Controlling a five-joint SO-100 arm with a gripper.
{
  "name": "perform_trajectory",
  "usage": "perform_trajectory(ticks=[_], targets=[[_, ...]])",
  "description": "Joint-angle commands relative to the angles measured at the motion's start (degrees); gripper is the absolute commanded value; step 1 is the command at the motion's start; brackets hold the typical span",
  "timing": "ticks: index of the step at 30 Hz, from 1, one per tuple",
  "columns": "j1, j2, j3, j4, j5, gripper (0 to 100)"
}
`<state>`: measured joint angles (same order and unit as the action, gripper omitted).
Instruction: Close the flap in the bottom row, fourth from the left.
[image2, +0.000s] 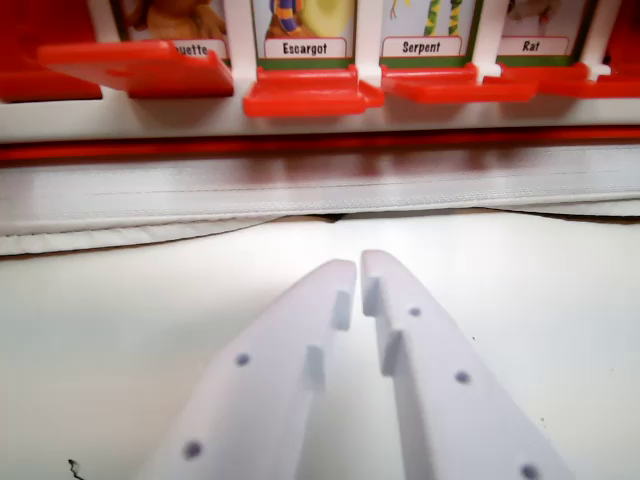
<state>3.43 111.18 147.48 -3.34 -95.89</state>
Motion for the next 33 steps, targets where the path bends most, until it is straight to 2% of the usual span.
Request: perform_trajectory(ticks=[1,16,33], targets=[[-1.1,-3.3,-9.1,-2.6,0.3,0],[-2.4,-16.9,-19.7,-4.9,0.2,0],[-1.3,-21.4,-25.5,-5.1,-0.2,0]])
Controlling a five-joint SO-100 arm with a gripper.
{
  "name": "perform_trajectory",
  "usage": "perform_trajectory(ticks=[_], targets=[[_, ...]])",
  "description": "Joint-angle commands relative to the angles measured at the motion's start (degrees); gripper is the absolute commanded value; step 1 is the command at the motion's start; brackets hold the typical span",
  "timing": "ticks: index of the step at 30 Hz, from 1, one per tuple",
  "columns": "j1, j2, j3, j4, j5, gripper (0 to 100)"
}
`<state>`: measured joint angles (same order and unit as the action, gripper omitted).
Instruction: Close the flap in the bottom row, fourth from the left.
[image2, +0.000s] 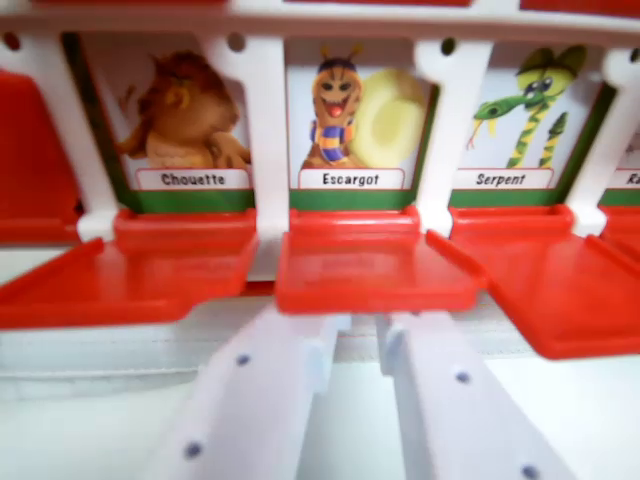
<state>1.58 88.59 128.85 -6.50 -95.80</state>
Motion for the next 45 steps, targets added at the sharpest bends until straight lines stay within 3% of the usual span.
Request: perform_trajectory(ticks=[1,29,45], targets=[[0.6,1.1,-7.1,-1.9,-0.2,0],[0.5,-3.5,-13.5,-2.5,-0.5,0],[1.1,4.2,-9.1,0.2,0.0,0]])
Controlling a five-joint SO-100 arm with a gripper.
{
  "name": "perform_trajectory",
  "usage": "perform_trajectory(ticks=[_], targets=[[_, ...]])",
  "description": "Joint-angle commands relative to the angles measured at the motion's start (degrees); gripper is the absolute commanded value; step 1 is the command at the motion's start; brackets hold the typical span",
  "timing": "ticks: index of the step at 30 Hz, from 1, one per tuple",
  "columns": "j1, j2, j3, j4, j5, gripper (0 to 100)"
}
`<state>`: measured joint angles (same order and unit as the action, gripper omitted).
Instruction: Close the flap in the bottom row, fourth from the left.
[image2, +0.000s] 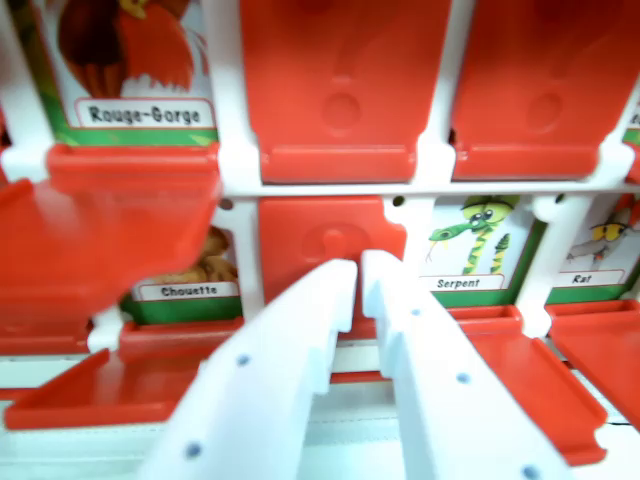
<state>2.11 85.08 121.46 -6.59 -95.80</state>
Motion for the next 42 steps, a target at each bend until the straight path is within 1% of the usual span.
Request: perform_trajectory(ticks=[1,6,10,19,25,32,34,42], targets=[[0.5,8.7,-1.1,0.8,0.0,0],[0.7,13.8,2.0,3.2,0.2,0],[1.1,19.2,4.1,7.4,0.1,0],[2.2,34.0,5.2,24.0,-0.4,0],[2.7,44.6,5.0,36.4,1.2,0],[2.2,55.3,5.7,45.5,1.5,0],[1.9,57.7,5.4,47.0,1.0,0],[0.2,61.5,-1.1,55.2,1.4,0]])
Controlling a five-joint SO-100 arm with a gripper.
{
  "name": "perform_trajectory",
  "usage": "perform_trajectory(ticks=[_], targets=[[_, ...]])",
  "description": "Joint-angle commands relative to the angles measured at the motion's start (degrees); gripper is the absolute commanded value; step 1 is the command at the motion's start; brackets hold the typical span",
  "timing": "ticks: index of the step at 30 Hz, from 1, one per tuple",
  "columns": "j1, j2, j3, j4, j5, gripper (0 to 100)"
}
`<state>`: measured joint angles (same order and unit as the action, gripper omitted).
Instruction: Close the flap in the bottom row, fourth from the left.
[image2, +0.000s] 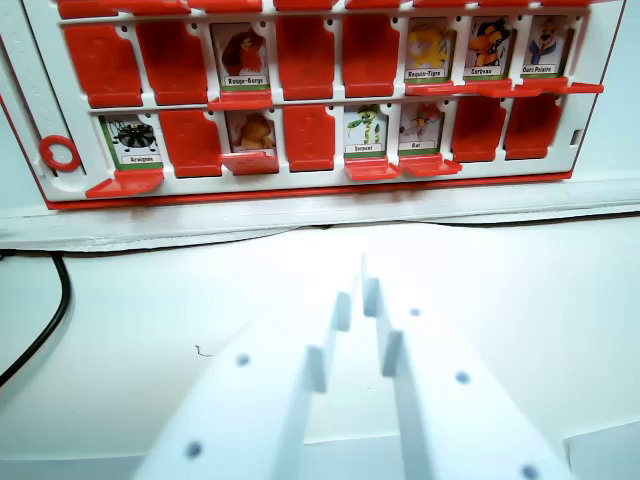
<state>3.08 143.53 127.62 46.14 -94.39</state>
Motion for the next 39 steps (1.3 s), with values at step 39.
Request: perform_trajectory(ticks=[39], targets=[[-3.3,2.4,-19.7,7.5,1.0,0]])
